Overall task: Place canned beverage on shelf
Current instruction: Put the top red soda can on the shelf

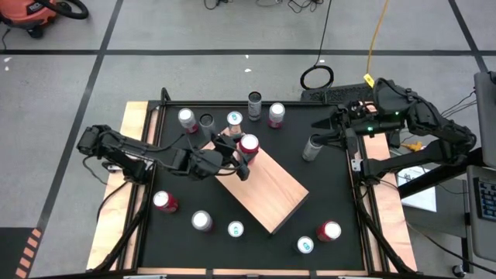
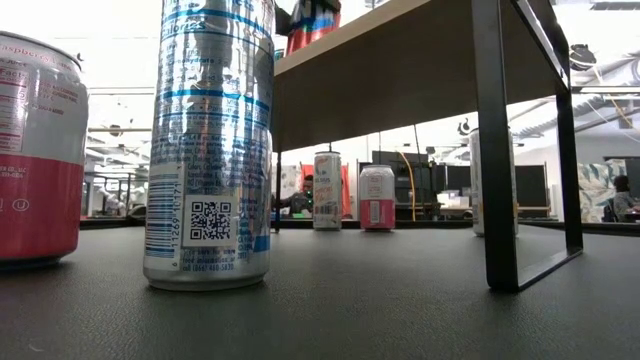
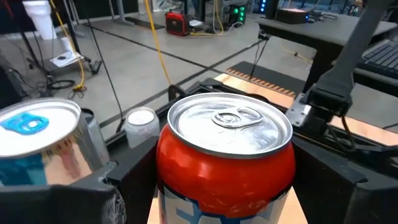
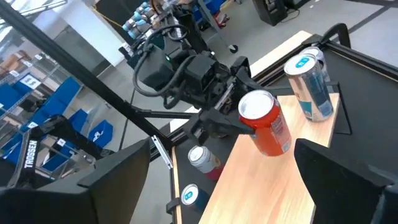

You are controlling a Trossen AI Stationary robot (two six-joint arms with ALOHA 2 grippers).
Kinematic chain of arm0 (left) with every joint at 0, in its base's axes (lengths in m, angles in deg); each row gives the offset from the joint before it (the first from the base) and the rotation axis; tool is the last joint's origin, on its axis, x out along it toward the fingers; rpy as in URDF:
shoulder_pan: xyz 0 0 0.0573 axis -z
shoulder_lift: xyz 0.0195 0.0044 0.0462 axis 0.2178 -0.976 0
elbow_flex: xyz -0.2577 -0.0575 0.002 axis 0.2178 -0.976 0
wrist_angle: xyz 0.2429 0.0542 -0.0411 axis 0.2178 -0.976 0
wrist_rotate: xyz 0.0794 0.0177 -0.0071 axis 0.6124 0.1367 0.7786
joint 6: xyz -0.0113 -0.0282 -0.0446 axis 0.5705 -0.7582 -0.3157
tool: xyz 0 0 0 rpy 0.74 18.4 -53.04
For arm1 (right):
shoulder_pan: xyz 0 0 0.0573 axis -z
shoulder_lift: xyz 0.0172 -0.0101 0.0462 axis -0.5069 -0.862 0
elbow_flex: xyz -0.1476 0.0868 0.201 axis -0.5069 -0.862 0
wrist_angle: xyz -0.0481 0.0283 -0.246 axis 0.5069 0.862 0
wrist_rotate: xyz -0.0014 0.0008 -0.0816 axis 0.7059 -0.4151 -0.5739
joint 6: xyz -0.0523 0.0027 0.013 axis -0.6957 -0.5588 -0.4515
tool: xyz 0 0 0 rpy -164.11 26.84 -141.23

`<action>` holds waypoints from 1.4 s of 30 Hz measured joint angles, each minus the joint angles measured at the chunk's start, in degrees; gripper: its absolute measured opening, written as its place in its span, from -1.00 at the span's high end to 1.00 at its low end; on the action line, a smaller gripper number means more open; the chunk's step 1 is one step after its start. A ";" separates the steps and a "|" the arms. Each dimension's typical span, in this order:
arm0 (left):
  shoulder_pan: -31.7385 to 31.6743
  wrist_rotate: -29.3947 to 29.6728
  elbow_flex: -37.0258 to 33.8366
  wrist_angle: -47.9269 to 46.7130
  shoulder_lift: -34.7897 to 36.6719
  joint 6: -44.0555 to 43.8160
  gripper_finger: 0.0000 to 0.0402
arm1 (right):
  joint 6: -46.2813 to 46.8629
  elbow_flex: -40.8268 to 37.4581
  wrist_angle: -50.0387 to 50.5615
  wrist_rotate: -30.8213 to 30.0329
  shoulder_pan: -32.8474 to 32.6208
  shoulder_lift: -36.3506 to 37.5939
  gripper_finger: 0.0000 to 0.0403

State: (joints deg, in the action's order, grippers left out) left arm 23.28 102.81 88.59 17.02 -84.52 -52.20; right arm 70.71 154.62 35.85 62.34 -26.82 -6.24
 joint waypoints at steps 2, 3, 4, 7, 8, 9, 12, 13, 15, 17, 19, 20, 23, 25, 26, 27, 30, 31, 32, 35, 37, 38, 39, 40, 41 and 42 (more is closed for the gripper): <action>-0.65 -0.10 0.00 0.03 0.00 0.70 -0.48 | 0.21 0.00 0.08 -0.02 0.00 -0.26 -0.86; -0.95 -0.32 0.00 -0.01 0.00 0.92 -0.48 | 0.21 0.00 0.19 -0.04 0.00 -0.44 -0.86; -1.26 -0.70 0.00 -0.05 0.00 0.97 -0.48 | 0.21 0.00 0.26 -0.04 0.00 -0.68 -0.86; -2.17 -1.19 0.02 -0.03 -0.42 0.94 -0.48 | 0.23 0.00 0.33 -0.01 0.00 -1.40 -0.86; -2.53 -1.24 0.02 0.13 -0.73 0.86 -0.48 | 0.23 0.00 0.36 -0.01 0.00 -1.60 -0.86; -2.83 -1.42 0.02 0.00 -0.94 0.60 -0.48 | 0.26 0.00 0.47 -0.01 0.00 -1.81 -0.86; -3.67 -2.60 0.02 0.38 -1.59 0.58 -0.48 | 0.78 0.00 0.93 -0.02 0.00 -2.26 -0.86; -3.78 -2.78 0.05 0.70 -1.77 0.56 -0.48 | 0.88 -0.02 1.13 -0.01 0.00 -2.44 -0.86; -3.76 -2.93 0.07 0.29 -2.05 0.64 -0.48 | 0.91 -0.02 1.06 0.01 0.00 -2.70 -0.86; -3.74 -3.18 0.07 0.31 -2.13 0.65 -0.48 | 1.18 -0.02 1.10 0.03 0.00 -2.74 -0.86; -3.83 -3.12 0.07 0.63 -2.12 0.88 -0.48 | 1.30 -0.02 1.04 0.06 0.00 -2.71 -0.86; -3.97 -3.08 0.07 0.77 -2.12 0.95 -0.48 | 1.27 -0.02 1.01 0.07 0.00 -2.68 -0.86; -4.49 -2.83 0.07 0.50 -2.21 1.10 -0.48 | 1.21 -0.02 1.01 0.12 0.00 -2.70 -0.86; -5.00 -2.25 0.13 1.49 -3.25 1.14 -0.48 | 0.90 -0.02 1.01 0.12 0.00 -2.70 -0.86; -5.18 -2.35 0.13 1.41 -3.52 1.12 -0.48 | 0.80 -0.02 1.01 0.13 0.00 -2.70 -0.86; -5.35 -2.45 0.10 0.67 -3.63 1.16 -0.48 | 0.60 -0.02 1.01 0.10 0.00 -2.70 -0.86; -5.86 -3.19 0.12 3.28 -5.03 1.03 -0.48 | 0.43 -0.02 1.00 0.07 0.02 -2.71 -0.86; -5.86 -3.52 0.13 3.18 -5.11 1.12 -0.48 | 0.36 -0.02 1.01 0.07 0.02 -2.72 -0.86; -5.86 -3.49 0.10 2.81 -5.11 1.61 -0.48 | 0.31 -0.02 1.03 0.07 0.01 -2.71 -0.86; -5.86 -3.51 0.13 4.07 -5.39 2.10 -0.48 | 0.23 -0.02 1.55 0.14 0.02 -2.68 -0.86; -5.84 -3.51 0.13 3.83 -5.47 2.49 -0.48 | 0.21 -0.02 1.43 0.14 0.02 -2.70 -0.86; -5.81 -3.53 0.13 3.87 -5.49 2.49 -0.48 | 0.21 -0.02 1.45 0.16 0.02 -2.70 -0.86; -5.81 -3.51 0.13 3.89 -5.49 2.51 -0.48 | 0.21 -0.02 1.45 0.16 0.02 -2.70 -0.86; -5.81 -3.51 0.13 3.85 -5.49 2.51 -0.48 | 0.17 -0.02 1.45 0.14 0.02 -2.69 -0.86; -5.85 -3.49 0.13 3.92 -5.52 2.50 -0.48 | 0.08 -0.02 1.43 0.14 0.02 -2.68 -0.86; -5.86 -3.43 0.13 4.02 -5.75 2.51 -0.48 | 0.03 -0.02 1.45 0.14 0.02 -2.70 -0.86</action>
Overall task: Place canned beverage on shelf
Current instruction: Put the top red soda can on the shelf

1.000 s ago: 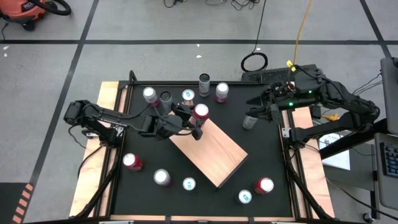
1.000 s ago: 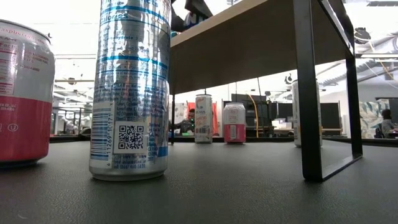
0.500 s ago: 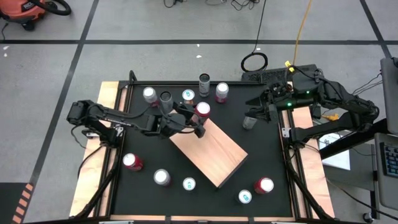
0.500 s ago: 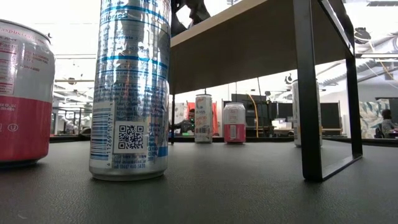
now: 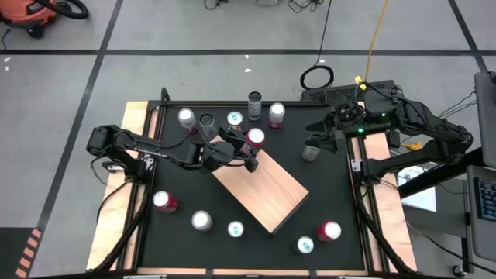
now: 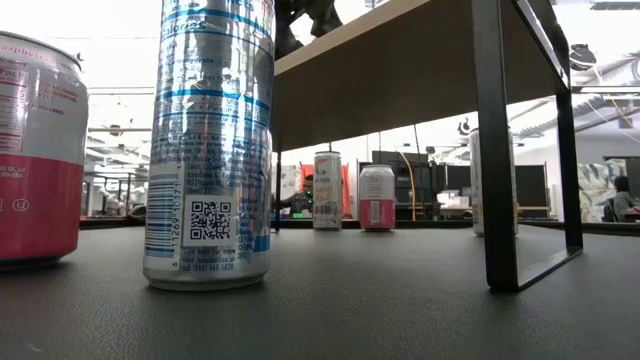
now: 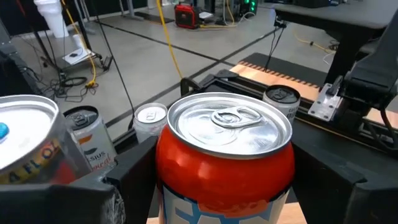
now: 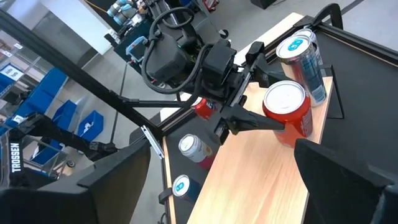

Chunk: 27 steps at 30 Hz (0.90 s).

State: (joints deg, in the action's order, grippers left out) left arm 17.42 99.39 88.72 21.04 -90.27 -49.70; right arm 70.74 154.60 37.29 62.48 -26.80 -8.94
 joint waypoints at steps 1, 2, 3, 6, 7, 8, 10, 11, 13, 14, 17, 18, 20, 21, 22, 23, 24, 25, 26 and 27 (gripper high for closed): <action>0.00 0.10 0.00 -0.12 -0.14 0.00 -0.48 | -0.02 0.00 0.00 0.00 0.00 0.00 -0.86; 0.00 0.26 0.00 0.02 -0.24 -0.01 -0.48 | -0.04 0.00 0.00 0.00 0.00 0.00 -0.86; 0.00 0.28 0.00 -0.11 -0.24 -0.22 -0.48 | -0.02 0.00 0.00 0.01 0.00 0.00 -0.86; 0.00 0.34 0.00 -0.11 -0.24 -0.19 -0.48 | -0.24 0.00 -0.02 0.00 0.00 0.00 -0.86; 0.00 0.34 0.00 -0.13 -0.24 -0.19 -0.48 | -0.26 0.00 0.00 0.02 0.00 0.00 -0.86; 0.00 0.34 0.00 -0.15 -0.24 -0.19 -0.48 | -0.26 0.00 0.00 0.02 0.00 0.00 -0.86; 0.00 0.34 0.00 -0.15 -0.24 -0.17 -0.48 | -0.26 0.00 -0.01 0.00 0.00 0.00 -0.86; 0.00 0.34 0.00 -0.15 -0.24 -0.11 -0.48 | -0.27 0.00 -0.01 0.02 0.00 0.00 -0.86; 0.00 0.34 0.00 -0.17 -0.24 -0.10 -0.50 | -0.32 0.00 -0.01 0.02 0.00 0.00 -0.86; 0.00 0.34 0.00 -0.18 -0.24 -0.07 -0.51 | -0.41 0.00 0.00 0.01 0.00 0.00 -0.86; 0.00 0.63 0.00 -0.22 -0.24 -0.06 -0.56 | -0.48 0.00 -0.02 0.02 0.00 0.00 -0.86; 0.02 0.95 0.00 -0.28 -0.24 0.08 -0.57 | -0.48 0.00 0.00 0.02 0.00 0.00 -0.86; 0.00 1.12 0.00 -0.27 -0.24 1.14 -0.58 | -0.48 0.00 0.00 0.02 0.00 0.00 -0.86; 0.00 1.17 0.00 -0.33 -0.24 1.38 -0.58 | -0.48 0.00 0.00 0.02 0.00 0.00 -0.86; 0.00 1.17 0.00 -0.43 -0.23 1.39 -0.58 | -0.48 0.00 -0.01 0.02 0.00 0.00 -0.86; 0.00 1.17 0.00 -0.49 -0.22 1.38 -0.59 | -0.48 0.00 -0.01 0.02 0.00 0.00 -0.86; 0.00 1.17 0.00 -0.52 -0.22 1.36 -0.59 | -0.52 0.00 0.00 0.02 0.00 0.00 -0.86; 0.00 1.18 0.00 -0.57 -0.22 1.36 -0.59 | -0.63 0.00 0.00 0.02 0.00 0.00 -0.86; 0.00 1.19 0.00 -0.63 -0.22 1.35 -0.59 | -0.73 0.00 0.00 0.02 0.00 0.00 -0.86; 0.00 1.20 0.00 -0.70 -0.22 1.14 -0.59 | -0.79 0.00 0.00 -0.01 0.00 0.00 -0.86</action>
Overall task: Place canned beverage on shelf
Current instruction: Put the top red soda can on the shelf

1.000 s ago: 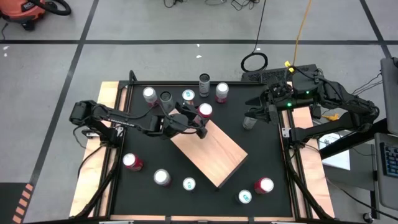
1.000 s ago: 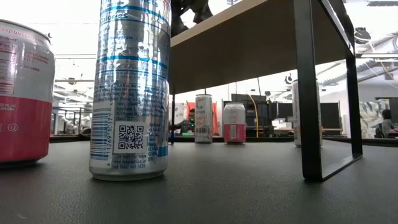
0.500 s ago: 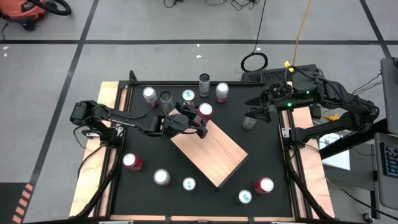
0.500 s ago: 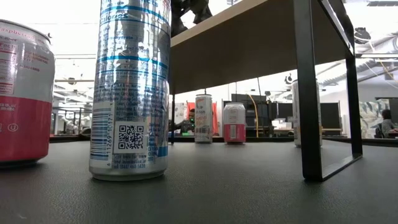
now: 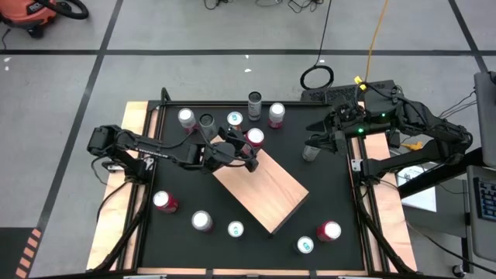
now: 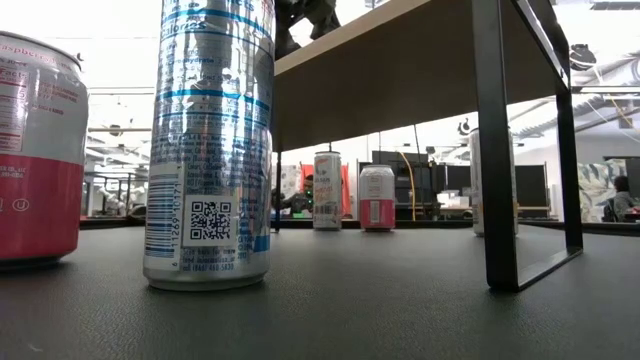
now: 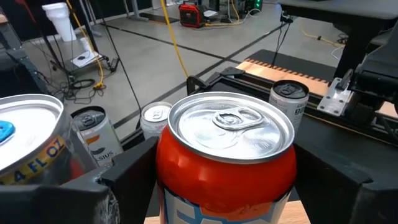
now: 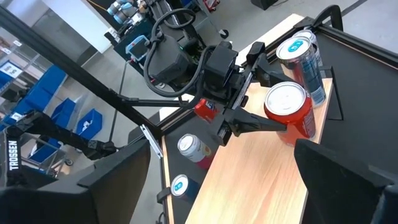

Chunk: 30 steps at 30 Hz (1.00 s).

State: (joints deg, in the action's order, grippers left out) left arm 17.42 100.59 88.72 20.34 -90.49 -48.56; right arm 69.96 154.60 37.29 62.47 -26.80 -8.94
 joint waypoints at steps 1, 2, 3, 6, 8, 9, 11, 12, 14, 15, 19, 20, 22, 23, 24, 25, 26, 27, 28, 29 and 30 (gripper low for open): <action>0.00 0.01 0.00 -0.04 0.00 -0.12 -0.59 | -0.02 0.00 0.00 -0.04 0.00 0.00 -0.86; 0.00 0.01 0.00 -0.11 0.00 -0.18 -0.59 | -0.07 0.00 -0.02 -0.06 0.00 0.00 -0.86; 0.04 0.01 0.00 -0.22 0.02 -0.17 -0.59 | -0.12 0.00 -0.02 -0.06 0.00 0.00 -0.86; 0.07 0.01 0.00 -0.54 0.09 -0.17 -0.59 | -0.13 0.00 -0.02 -0.10 0.00 0.00 -0.86; 0.07 0.01 0.00 -0.61 0.11 -0.17 -0.59 | -0.11 0.00 -0.02 -0.10 0.00 0.00 -0.86; 0.07 0.01 0.00 -0.61 0.11 -0.17 -0.59 | -0.12 0.00 -0.02 -0.10 0.00 0.00 -0.86; 0.07 0.01 0.00 -0.66 0.11 -0.17 -0.59 | -0.11 0.00 -0.02 -0.12 0.00 0.00 -0.86; 0.07 0.01 0.00 -0.66 0.11 -0.17 -0.59 | -0.11 0.00 -0.04 -0.12 0.00 0.00 -0.86; 0.07 0.02 0.00 -0.66 0.11 -0.17 -0.59 | -0.04 0.00 -0.03 -0.12 0.00 0.00 -0.86; 0.07 0.03 0.00 -0.68 0.11 -0.17 -0.59 | 0.04 0.00 -0.04 -0.14 0.00 0.00 -0.86; 0.07 0.03 0.00 -0.79 0.11 -0.17 -0.59 | 0.07 0.00 -0.07 -0.15 0.00 0.00 -0.86; 0.07 0.03 0.00 -0.81 0.11 -0.17 -0.59 | 0.07 0.00 -0.07 -0.15 0.00 0.00 -0.86; 0.07 0.03 0.00 -0.83 0.11 -0.17 -0.59 | 0.07 0.00 -0.07 -0.15 0.00 0.00 -0.86; 0.07 0.03 0.00 -0.89 0.11 -0.17 -0.59 | 0.07 0.00 -0.07 -0.15 0.00 0.00 -0.86; 0.07 0.03 0.00 -1.00 0.11 -0.17 -0.59 | 0.07 0.00 -0.07 -0.15 0.00 0.00 -0.86; 0.07 0.03 0.00 -1.10 0.11 -0.17 -0.60 | 0.07 0.00 -0.07 -0.15 0.00 0.00 -0.86; 0.07 0.03 0.00 -1.12 0.11 -0.17 -0.61 | 0.07 0.00 -0.07 -0.15 0.00 0.00 -0.86; 0.07 0.03 0.00 -1.12 0.11 -0.17 -0.63 | 0.07 0.00 -0.07 -0.15 0.00 0.00 -0.86; 0.07 0.07 0.00 -1.28 0.11 -0.15 -0.66 | 0.07 0.00 -0.07 -0.15 0.00 0.00 -0.86; 0.04 0.10 0.00 -1.48 0.11 -0.11 -0.69 | 0.07 0.00 -0.07 -0.15 0.00 0.00 -0.86; 0.05 0.18 0.00 -1.52 0.11 -0.11 -0.72 | 0.04 0.00 -0.07 -0.15 0.00 0.00 -0.86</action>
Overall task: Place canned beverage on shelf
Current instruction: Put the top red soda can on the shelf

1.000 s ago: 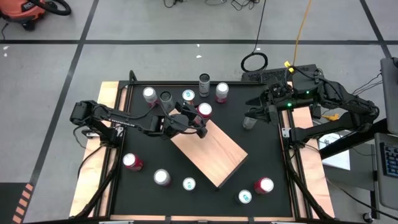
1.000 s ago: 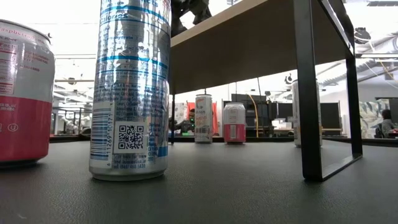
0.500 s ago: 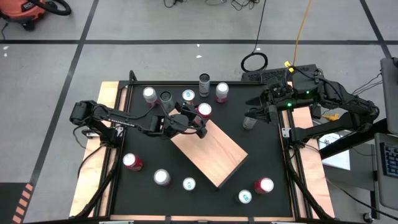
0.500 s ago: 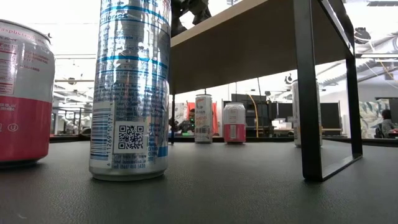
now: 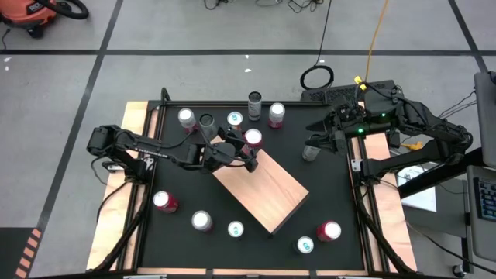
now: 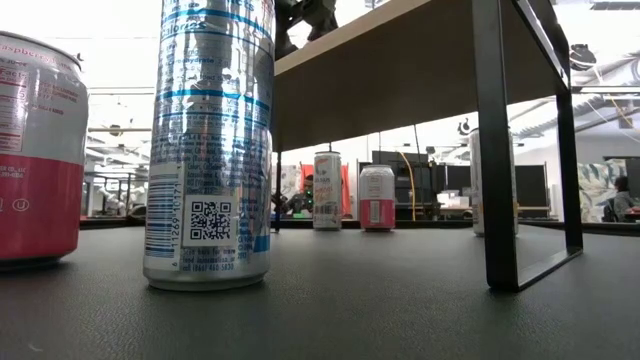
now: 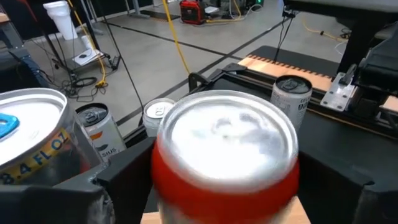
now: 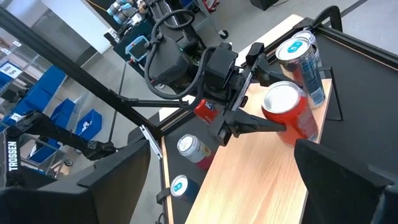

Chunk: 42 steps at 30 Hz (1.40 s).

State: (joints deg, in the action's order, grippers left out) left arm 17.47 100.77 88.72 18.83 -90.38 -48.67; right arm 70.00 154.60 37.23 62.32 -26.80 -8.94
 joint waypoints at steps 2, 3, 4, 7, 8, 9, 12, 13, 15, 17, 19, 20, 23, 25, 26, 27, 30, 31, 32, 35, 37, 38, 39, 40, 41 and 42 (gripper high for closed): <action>-0.01 0.00 0.00 0.07 0.00 0.01 -0.78 | -0.04 0.00 0.00 0.00 0.00 0.00 -0.86; -0.01 0.00 0.00 0.16 0.00 0.01 -0.81 | -0.07 0.00 0.00 -0.01 0.00 0.00 -0.86; -0.01 0.00 0.00 0.20 0.00 0.01 -0.84 | -0.09 0.00 0.00 0.00 0.00 0.00 -0.86; 0.00 -0.02 0.00 0.28 0.00 0.01 -0.86 | -0.32 0.00 0.00 -0.02 0.00 0.00 -0.86; 0.07 -0.02 0.00 0.54 0.00 -0.01 -0.87 | -0.41 0.00 0.00 -0.02 0.00 0.00 -0.86; 0.14 0.00 0.05 0.62 0.09 0.00 -0.87 | -0.53 0.00 0.00 -0.02 0.00 0.00 -0.86; 0.54 0.92 1.37 0.47 0.36 1.05 -0.87 | -0.63 0.00 0.00 -0.02 0.00 0.00 -0.86; 0.73 1.67 2.01 0.50 0.56 1.77 -0.87 | -0.71 0.00 0.00 -0.02 0.00 0.00 -0.86; 0.93 2.68 3.57 0.86 0.76 3.34 -0.87 | -0.92 0.00 0.00 -0.04 0.00 0.00 -0.86; 1.21 2.83 5.01 0.34 0.88 4.70 -0.87 | -1.04 0.00 0.00 -0.07 0.00 -0.20 -0.86; 1.44 2.98 6.73 0.07 0.92 4.92 -0.87 | -1.27 0.02 0.02 -0.08 0.00 -0.47 -0.86; 1.66 3.21 7.56 0.25 1.04 4.88 -0.87 | -1.47 0.02 0.02 -0.09 0.00 -0.75 -0.86; 3.26 6.80 10.20 -1.83 2.95 4.14 -0.87 | -2.33 0.02 0.19 0.00 -0.04 -1.86 -0.86; 4.99 9.53 12.43 -4.60 4.72 2.27 -0.87 | -3.06 0.02 0.39 -0.06 -0.58 -2.87 -0.86; 5.95 10.96 13.12 -7.22 5.82 1.14 -0.87 | -3.70 0.02 0.36 -0.10 -0.95 -3.50 -0.86; 6.92 12.25 14.19 -9.16 6.72 -0.35 -0.87 | -4.33 0.02 0.14 -0.15 -1.35 -4.16 -0.86; 9.93 15.09 15.92 -15.68 10.45 -5.81 -0.87 | -6.02 0.02 -0.41 -0.18 -2.40 -6.57 -0.81; 10.84 15.86 16.18 -16.89 11.65 -7.63 -0.87 | -6.65 0.04 -0.78 -0.22 -2.68 -7.36 -0.79; 11.75 16.56 16.30 -18.52 12.89 -9.80 -0.87 | -7.41 0.04 -0.81 -0.22 -2.85 -8.37 -0.75; 14.16 17.73 16.26 -26.72 16.06 -17.94 -0.87 | -10.23 0.04 -1.19 -0.12 -3.18 -11.84 -0.61; 15.25 17.72 16.21 -33.16 17.78 -24.68 -0.87 | -12.08 0.04 -1.74 0.20 -3.19 -14.25 -0.50; 15.87 17.68 16.20 -36.21 18.39 -28.12 -0.87 | -12.99 0.04 -2.53 0.46 -3.19 -15.35 -0.44; 16.32 17.58 16.20 -38.99 18.98 -31.33 -0.87 | -14.00 0.04 -3.20 1.13 -3.19 -16.40 -0.37; 16.72 17.57 16.20 -41.81 19.47 -34.28 -0.87 | -14.91 0.04 -3.46 1.93 -3.19 -17.34 -0.31; 17.16 17.45 16.20 -44.46 19.82 -36.94 -0.87 | -15.78 0.04 -3.85 2.57 -3.03 -18.42 -0.23; 17.52 17.13 16.20 -46.52 20.01 -39.06 -0.87 | -16.70 0.04 -4.30 3.13 -2.89 -19.40 -0.16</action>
State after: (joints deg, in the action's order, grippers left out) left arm 34.99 117.90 104.91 -27.69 -70.37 -87.73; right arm 53.29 154.64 32.93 65.46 -29.69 -28.34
